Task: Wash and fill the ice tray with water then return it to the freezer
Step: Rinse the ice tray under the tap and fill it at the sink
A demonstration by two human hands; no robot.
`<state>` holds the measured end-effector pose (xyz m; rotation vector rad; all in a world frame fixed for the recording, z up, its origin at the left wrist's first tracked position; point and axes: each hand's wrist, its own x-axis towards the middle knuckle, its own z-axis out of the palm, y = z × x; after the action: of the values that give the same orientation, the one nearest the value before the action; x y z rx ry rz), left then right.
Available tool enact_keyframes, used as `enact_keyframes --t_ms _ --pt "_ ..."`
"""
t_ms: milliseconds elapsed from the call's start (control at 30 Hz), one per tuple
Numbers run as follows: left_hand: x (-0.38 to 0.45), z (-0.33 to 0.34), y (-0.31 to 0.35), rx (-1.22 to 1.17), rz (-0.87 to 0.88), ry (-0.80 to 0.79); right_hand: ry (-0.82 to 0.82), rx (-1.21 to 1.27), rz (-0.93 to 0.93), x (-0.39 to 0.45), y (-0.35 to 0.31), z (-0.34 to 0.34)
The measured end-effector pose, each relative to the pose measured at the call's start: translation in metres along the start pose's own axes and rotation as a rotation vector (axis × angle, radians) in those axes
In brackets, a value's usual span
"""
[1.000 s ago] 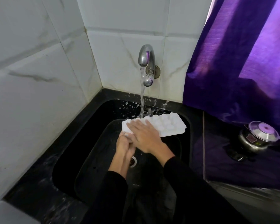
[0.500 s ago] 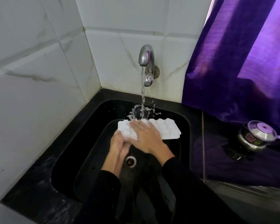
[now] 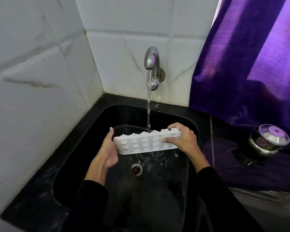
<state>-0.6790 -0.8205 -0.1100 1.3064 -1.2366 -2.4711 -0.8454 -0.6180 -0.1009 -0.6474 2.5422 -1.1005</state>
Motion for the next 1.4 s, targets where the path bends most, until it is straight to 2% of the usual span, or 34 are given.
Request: enact_keyframes --t_ms 167,300,400,567,733,900,1133,1400 --pt "0.004 -0.013 -0.005 0.144 0.123 0.030 0.125 0.187 0.189 0.001 -0.004 0.013" --pt "0.008 -0.013 -0.009 0.101 0.095 0.021 0.178 0.202 0.268 0.006 -0.008 0.023" --pt "0.015 -0.011 -0.010 0.040 0.126 0.042 0.189 0.211 0.265 0.011 -0.003 0.027" --pt "0.021 0.001 -0.010 -0.092 0.143 0.105 0.202 0.487 0.273 0.011 0.007 0.024" --pt "0.025 0.023 -0.014 -0.182 0.133 0.114 0.503 0.680 0.289 0.005 0.006 0.031" --pt "0.024 0.052 -0.014 -0.310 0.129 0.109 0.671 0.725 0.301 0.001 0.008 0.025" --pt "0.030 0.079 -0.011 -0.283 0.148 0.105 0.807 0.856 0.310 0.003 0.021 0.016" --pt "0.031 0.090 -0.009 -0.245 0.140 0.100 0.880 0.895 0.304 0.006 0.022 0.013"
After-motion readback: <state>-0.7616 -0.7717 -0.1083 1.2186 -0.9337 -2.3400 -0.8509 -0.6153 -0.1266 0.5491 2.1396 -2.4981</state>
